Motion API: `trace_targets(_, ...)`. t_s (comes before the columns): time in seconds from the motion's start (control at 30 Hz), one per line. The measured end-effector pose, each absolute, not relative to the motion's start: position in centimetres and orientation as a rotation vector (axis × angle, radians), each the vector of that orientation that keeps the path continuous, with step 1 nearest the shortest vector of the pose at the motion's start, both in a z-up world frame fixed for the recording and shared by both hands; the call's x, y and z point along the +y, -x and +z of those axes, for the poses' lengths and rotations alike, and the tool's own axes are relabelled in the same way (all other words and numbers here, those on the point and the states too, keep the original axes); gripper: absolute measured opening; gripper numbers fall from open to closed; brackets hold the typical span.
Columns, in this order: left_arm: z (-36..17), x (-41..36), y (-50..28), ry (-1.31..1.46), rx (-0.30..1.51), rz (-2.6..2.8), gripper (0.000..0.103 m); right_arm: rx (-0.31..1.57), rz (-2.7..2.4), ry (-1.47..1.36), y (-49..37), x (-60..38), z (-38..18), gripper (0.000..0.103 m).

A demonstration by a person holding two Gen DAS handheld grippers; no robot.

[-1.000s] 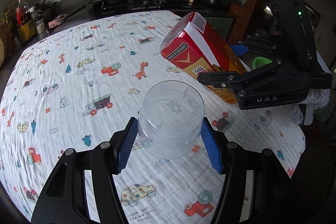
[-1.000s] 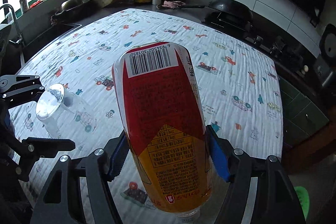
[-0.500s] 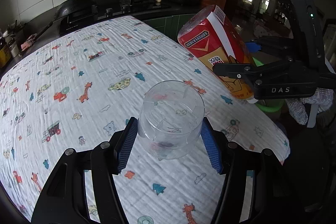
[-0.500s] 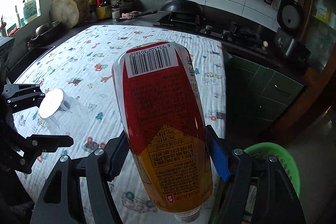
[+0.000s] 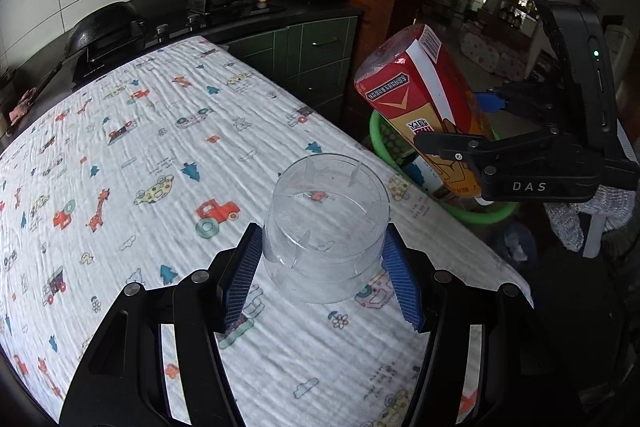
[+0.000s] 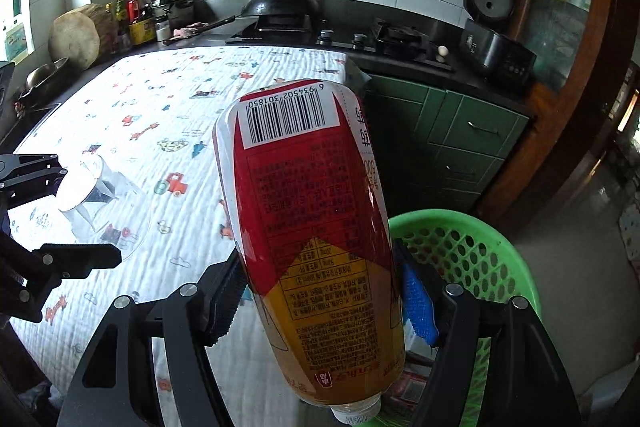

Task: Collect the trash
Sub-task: 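Carry the orange bottle into the basket and open the right tool while the left tool carries the cup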

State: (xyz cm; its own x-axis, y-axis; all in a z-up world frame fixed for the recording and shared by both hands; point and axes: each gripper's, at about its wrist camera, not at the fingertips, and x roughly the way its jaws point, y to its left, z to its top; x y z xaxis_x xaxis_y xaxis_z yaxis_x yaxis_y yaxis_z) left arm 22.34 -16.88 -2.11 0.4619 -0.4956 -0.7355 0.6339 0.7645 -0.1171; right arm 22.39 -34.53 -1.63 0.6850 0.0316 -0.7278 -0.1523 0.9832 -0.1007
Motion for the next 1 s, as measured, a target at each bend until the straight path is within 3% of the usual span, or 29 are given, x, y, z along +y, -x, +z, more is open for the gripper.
trace_targets(1.0, -2.5, -28.2, -23.2, -0.262, 0.857, -0.785, 0.06, 0.926, -0.21, 0.006, -20.6, -47.0, -7.2, 0.066)
